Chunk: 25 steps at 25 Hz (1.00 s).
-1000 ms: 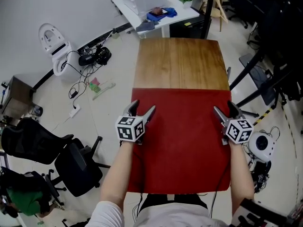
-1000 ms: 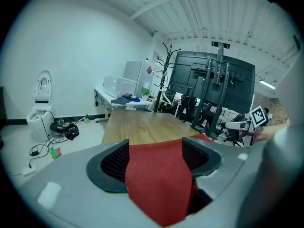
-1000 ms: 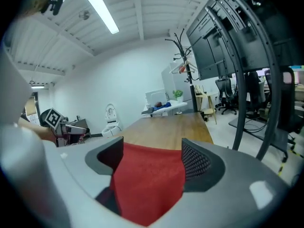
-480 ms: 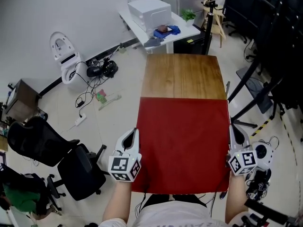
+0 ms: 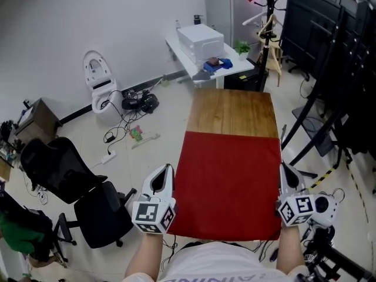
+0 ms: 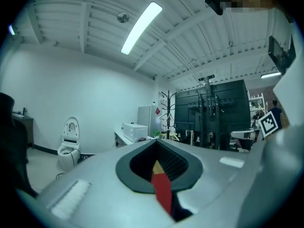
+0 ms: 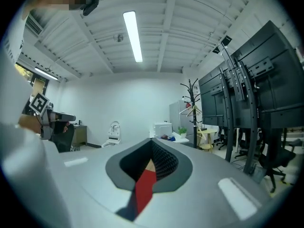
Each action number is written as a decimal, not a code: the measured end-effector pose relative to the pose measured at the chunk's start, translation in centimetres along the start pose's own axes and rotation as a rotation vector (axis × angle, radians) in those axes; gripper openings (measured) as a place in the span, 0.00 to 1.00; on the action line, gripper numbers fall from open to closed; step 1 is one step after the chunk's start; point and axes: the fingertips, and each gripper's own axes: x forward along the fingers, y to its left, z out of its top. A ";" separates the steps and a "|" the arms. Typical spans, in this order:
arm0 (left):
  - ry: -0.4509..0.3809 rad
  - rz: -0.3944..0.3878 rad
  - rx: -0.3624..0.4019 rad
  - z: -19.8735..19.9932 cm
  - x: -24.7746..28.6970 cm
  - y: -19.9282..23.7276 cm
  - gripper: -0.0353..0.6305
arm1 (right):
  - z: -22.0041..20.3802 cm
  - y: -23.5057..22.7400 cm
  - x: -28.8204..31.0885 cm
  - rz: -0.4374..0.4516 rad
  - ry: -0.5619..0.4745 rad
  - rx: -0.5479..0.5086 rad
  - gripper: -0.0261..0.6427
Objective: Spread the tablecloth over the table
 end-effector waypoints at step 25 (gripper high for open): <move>0.003 -0.091 0.010 0.4 -0.2 -4.1 0.06 | 1.5 -0.3 -4.6 -0.066 -0.024 -0.015 0.05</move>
